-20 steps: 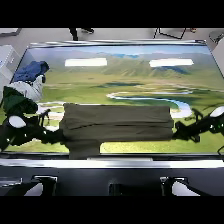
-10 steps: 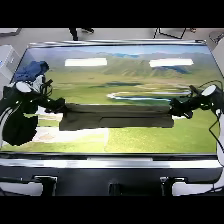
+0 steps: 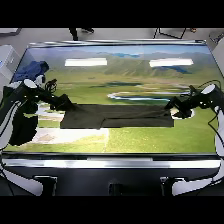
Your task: Fold the clothes and pants, and hang the long-sleeved shirts on hangers.
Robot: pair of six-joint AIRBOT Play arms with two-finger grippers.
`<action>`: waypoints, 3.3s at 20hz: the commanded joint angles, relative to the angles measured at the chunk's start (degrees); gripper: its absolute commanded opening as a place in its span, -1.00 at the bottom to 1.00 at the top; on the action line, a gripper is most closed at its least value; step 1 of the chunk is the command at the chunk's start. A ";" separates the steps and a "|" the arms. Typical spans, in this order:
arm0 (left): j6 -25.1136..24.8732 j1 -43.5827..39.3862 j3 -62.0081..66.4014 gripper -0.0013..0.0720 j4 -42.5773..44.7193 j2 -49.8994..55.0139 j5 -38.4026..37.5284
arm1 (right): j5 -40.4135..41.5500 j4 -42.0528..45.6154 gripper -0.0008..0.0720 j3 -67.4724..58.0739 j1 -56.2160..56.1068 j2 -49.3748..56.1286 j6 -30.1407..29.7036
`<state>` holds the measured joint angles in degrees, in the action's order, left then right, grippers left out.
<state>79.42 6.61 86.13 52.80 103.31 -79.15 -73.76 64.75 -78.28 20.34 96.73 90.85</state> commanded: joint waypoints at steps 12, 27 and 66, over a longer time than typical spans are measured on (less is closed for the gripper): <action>-0.52 -3.30 1.62 0.11 -6.91 -9.31 -2.25 | -5.55 -9.38 -0.81 -1.20 1.11 8.68 -5.18; 6.16 -37.86 0.68 -0.91 -15.28 5.25 27.87 | -13.31 -19.02 -0.88 -1.81 -13.33 -27.82 0.13; 13.49 -2.78 3.48 -0.92 14.78 -37.59 16.15 | 12.35 -42.05 0.74 -1.81 -33.20 1.97 -7.19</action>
<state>94.13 3.33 89.60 67.07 66.96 -62.85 -56.69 18.28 -80.05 -20.18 102.83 84.73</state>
